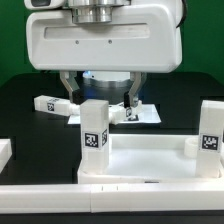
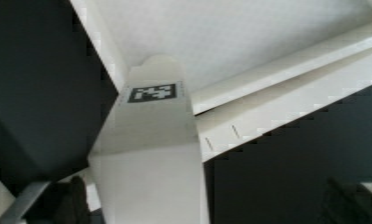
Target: Assemble desk
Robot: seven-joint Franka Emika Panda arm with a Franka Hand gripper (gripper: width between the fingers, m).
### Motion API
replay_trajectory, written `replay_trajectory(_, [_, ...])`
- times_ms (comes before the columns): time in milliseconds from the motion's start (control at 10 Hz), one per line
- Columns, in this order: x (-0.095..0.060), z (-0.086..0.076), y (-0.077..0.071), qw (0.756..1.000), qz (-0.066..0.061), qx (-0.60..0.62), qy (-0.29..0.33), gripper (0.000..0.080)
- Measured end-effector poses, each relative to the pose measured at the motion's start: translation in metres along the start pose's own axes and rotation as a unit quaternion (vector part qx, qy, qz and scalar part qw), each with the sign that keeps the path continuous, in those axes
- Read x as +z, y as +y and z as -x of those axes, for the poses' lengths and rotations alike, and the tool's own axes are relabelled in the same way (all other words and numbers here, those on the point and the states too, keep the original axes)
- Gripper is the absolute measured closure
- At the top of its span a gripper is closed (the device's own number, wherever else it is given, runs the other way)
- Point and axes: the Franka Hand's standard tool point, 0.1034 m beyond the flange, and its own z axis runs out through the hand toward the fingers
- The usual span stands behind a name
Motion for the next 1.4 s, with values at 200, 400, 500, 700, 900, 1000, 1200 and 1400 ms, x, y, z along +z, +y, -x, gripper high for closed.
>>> replay_trajectory(200, [-0.001, 0.014, -0.006, 0.998, -0.004, 0.067, 0.0, 0.015])
replay_trajectory(400, [0.018, 0.053, -0.001, 0.988, -0.001, 0.154, -0.009, 0.015])
replay_trajectory(500, [0.018, 0.052, -0.002, 0.988, 0.0, 0.154, -0.01, 0.015])
replay_trajectory(700, [0.018, 0.051, -0.005, 0.977, -0.004, 0.214, -0.01, 0.015])
replay_trajectory(900, [0.028, 0.071, -0.004, 0.929, -0.007, 0.368, -0.03, 0.015])
replay_trajectory(1000, [0.036, 0.087, -0.004, 0.904, -0.003, 0.427, -0.037, 0.015])
replay_trajectory(1200, [0.052, 0.109, -0.013, 0.861, 0.013, 0.507, -0.037, 0.015])
replay_trajectory(1400, [0.049, 0.103, -0.011, 0.876, 0.009, 0.481, -0.034, 0.015])
